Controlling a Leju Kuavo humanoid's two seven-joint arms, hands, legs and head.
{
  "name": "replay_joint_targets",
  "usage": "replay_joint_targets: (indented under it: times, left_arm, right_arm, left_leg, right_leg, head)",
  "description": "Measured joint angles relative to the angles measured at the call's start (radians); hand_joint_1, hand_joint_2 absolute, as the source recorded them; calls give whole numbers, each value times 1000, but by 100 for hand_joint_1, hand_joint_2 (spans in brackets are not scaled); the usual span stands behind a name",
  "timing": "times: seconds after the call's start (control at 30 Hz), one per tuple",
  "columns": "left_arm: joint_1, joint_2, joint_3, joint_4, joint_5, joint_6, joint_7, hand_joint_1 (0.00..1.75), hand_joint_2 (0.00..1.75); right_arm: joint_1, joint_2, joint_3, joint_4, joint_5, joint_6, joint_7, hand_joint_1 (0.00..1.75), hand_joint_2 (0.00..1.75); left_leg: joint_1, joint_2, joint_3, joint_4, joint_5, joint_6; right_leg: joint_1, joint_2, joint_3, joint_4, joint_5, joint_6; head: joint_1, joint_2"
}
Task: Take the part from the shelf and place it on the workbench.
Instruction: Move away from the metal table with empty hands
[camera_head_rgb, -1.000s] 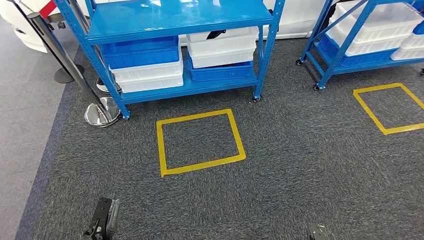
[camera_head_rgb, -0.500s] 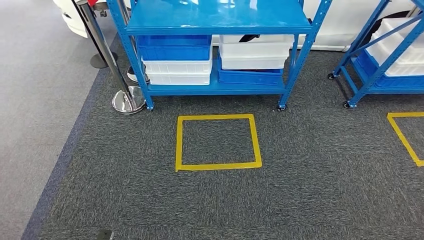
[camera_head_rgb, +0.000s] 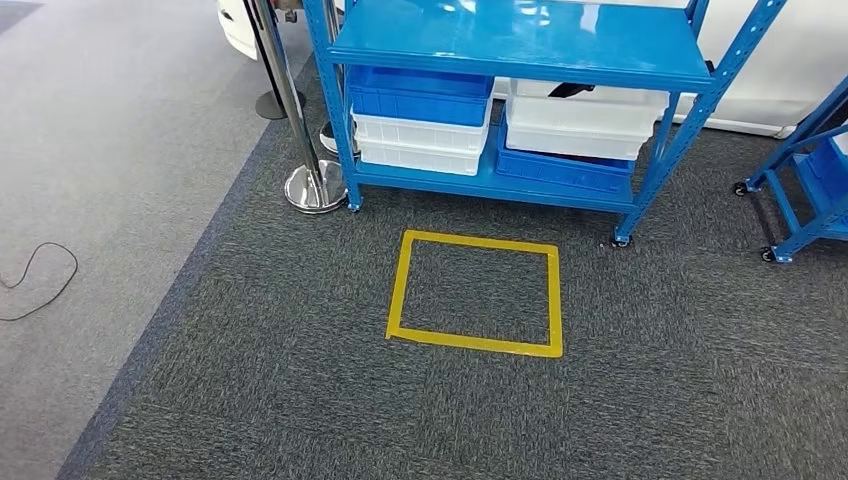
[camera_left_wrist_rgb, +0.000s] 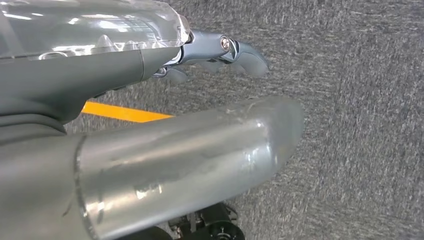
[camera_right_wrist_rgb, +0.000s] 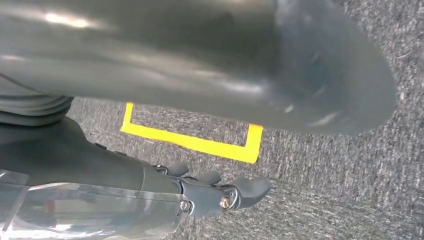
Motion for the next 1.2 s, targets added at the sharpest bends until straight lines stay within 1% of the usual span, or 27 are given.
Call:
replay_joint_targets:
  times: [0.03, 0.1, 0.13, 0.17, 0.2, 0.23, 0.27, 0.3, 0.37, 0.4, 0.43, 0.53, 0.57, 0.6, 0.67, 0.7, 0.73, 0.77, 0.8, 0.83, 0.87, 0.9, 0.93, 1.0, 1.07, 1.13, 1.2]
  left_arm:
    - [1, 0, 1, 0, 0, 0, 0, 0, 0]
    - [2, 0, 3, 1, 0, 0, 0, 0, 0]
    - [1, -1, 3, 1, 0, 0, 0, 0, 0]
    - [0, -1, 3, 1, 0, 0, -1, 0, 0]
    - [0, -1, 3, 1, -1, -1, -2, 0, 0]
    - [0, -1, 3, 1, -1, -2, -6, 0, 0]
    - [1, -1, 3, 1, -1, -4, -11, 0, 0]
    - [2, -1, 4, 1, -1, -6, -17, 0, 0]
    - [2, -1, 7, 1, 0, -14, -30, 0, 0]
    - [0, 0, 10, 1, 1, -18, -35, 0, 0]
    - [-1, 0, 14, 1, 2, -20, -38, 0, 0]
    - [3, 0, 24, 1, 3, -24, -41, 0, 0]
    - [5, 0, 27, 1, 3, -24, -40, 0, 0]
    - [5, 0, 29, 1, 3, -24, -39, 0, 0]
    - [2, -1, 33, 2, 2, -24, -34, 0, 0]
    - [1, -1, 36, 2, 2, -24, -32, 0, 0]
    - [1, -1, 38, 2, 1, -24, -30, 0, 0]
    - [2, -2, 41, 2, -1, -25, -30, 0, 0]
    - [5, -3, 44, 2, -4, -26, -29, 0, 0]
    - [7, -4, 46, 2, -6, -27, -29, 0, 0]
    - [8, -5, 48, 2, -8, -27, -29, 0, 0]
    - [8, -6, 50, 3, -10, -28, -29, 0, 0]
    - [5, -6, 52, 4, -11, -29, -28, 0, 0]
    - [-1, -6, 55, 4, -13, -30, -27, 0, 0]
    - [-3, -6, 56, 4, -16, -30, -26, 0, 0]
    - [-4, -7, 57, 4, -18, -30, -26, 0, 0]
    - [-3, -8, 59, 4, -19, -31, -26, 0, 0]
  right_arm:
    - [-1, 2, 0, 0, 0, 0, 0, 0, 0]
    - [0, 5, 0, 0, 0, 0, 0, 0, 0]
    - [2, 6, 0, 0, 0, 0, 0, 0, 0]
    - [4, 6, 0, 0, 0, 0, 0, 0, 0]
    - [5, 6, 0, 0, 1, 0, 0, 0, 0]
    - [7, 6, -1, 0, 2, -1, -2, 0, 0]
    - [7, 6, -1, 0, 3, -3, -4, 0, 0]
    - [5, 7, -3, 0, 2, -6, -8, 0, 0]
    - [1, 10, -8, 0, -3, -11, -16, 0, 0]
    - [-2, 12, -11, 0, -6, -13, -18, 0, 0]
    - [-4, 14, -13, 0, -6, -13, -19, 0, 0]
    - [-6, 16, -18, 1, -3, -12, -18, 0, 0]
    - [-5, 17, -20, 1, -3, -12, -17, 0, 44]
    - [-5, 17, -22, 1, -2, -11, -15, 0, 87]
    - [-4, 18, -25, 2, -1, -9, -13, 0, 87]
    - [-2, 19, -26, 2, -2, -7, -11, 0, 44]
    - [1, 19, -27, 3, -4, -4, -9, 0, 44]
    - [5, 19, -31, 3, -10, 0, -8, 0, 87]
    - [7, 19, -37, 3, -17, 4, -6, 0, 131]
    - [9, 19, -42, 3, -23, 8, -5, 0, 175]
    - [11, 19, -48, 3, -26, 9, -4, 0, 175]
    - [12, 19, -52, 3, -26, 9, -3, 0, 175]
    - [13, 20, -54, 3, -24, 8, -2, 0, 175]
    - [13, 22, -56, 4, -19, 7, -1, 0, 175]
    - [12, 24, -56, 4, -18, 7, 0, 0, 175]
    - [11, 26, -57, 4, -17, 7, 0, 0, 175]
    - [10, 26, -58, 4, -16, 7, -1, 0, 87]
  left_leg:
    - [0, 6, -4, 5, -3, -5]
    - [0, 53, -31, 66, -44, -13]
    - [0, 83, -58, 128, -80, -16]
    - [1, 102, -91, 200, -118, -19]
    - [2, 111, -117, 262, -144, -21]
    - [3, 114, -129, 294, -151, -21]
    - [3, 115, -120, 285, -138, -20]
    - [3, 117, -90, 234, -110, -17]
    - [-3, 129, -8, 87, -57, -2]
    - [-7, 135, 22, 32, -48, 5]
    - [-11, 140, 36, 2, -49, 11]
    - [-10, 133, 55, -27, -51, 29]
    - [-8, 130, 67, -33, -47, 36]
    - [-6, 127, 78, -37, -45, 41]
    - [-7, 123, 90, -40, -47, 46]
    - [-8, 121, 94, -39, -52, 47]
    - [-9, 120, 100, -39, -58, 47]
    - [-10, 120, 109, -39, -66, 46]
    - [-10, 119, 121, -39, -76, 44]
    - [-11, 118, 135, -39, -87, 40]
    - [-11, 118, 149, -38, -99, 34]
    - [-12, 118, 158, -37, -110, 28]
    - [-12, 118, 164, -38, -121, 21]
    - [-12, 119, 175, -34, -128, 8]
    - [-10, 119, 165, 13, -120, -2]
    - [-6, 119, 99, 125, -125, -12]
    - [-2, 119, 5, 250, -180, -23]
  right_leg:
    - [0, -10, 0, -2, 2, -7]
    - [-1, -35, -1, -7, 5, -22]
    - [1, -48, -2, -7, 5, -26]
    - [3, -61, -4, -7, 5, -29]
    - [5, -74, -5, -7, 4, -30]
    - [7, -85, -5, -7, 4, -30]
    - [8, -94, -4, -6, 3, -30]
    - [9, -100, -3, -6, 2, -29]
    - [11, -110, 1, -7, -3, -22]
    - [11, -114, 3, -8, -6, -16]
    - [11, -117, 8, -10, -7, -9]
    - [7, -114, 19, 2, 8, 13]
    - [5, -100, 14, 19, 3, 18]
    - [3, -82, -1, 47, -17, 22]
    - [0, -51, -70, 153, -71, 27]
    - [0, -46, -111, 210, -92, 29]
    - [0, -45, -142, 246, -98, 30]
    - [1, -44, -158, 249, -87, 30]
    - [1, -45, -156, 215, -58, 27]
    - [1, -45, -141, 154, -15, 23]
    - [4, -44, -125, 94, 31, 18]
    - [7, -43, -111, 46, 61, 13]
    - [11, -42, -103, 20, 79, 7]
    - [16, -43, -93, 10, 71, -7]
    - [12, -45, -72, 3, 58, -23]
    - [9, -47, -47, -4, 44, -34]
    - [9, -47, -24, -5, 24, -37]
  head:
    - [0, 0]
    - [-8, 0]
    - [-12, 0]
    - [-15, 0]
    - [-15, 0]
    - [-15, 0]
    - [-15, 0]
    - [-15, 0]
    - [-15, 0]
    - [-15, 0]
    - [-15, 0]
    - [-14, 0]
    - [-13, 0]
    - [-10, 0]
    - [-5, 0]
    - [-4, 0]
    - [-3, 0]
    - [-3, 0]
    - [-2, 0]
    - [-1, 0]
    - [-1, 0]
    - [-2, 0]
    - [-3, 0]
    - [-5, 0]
    - [-6, 0]
    - [-9, 0]
    - [-11, 0]
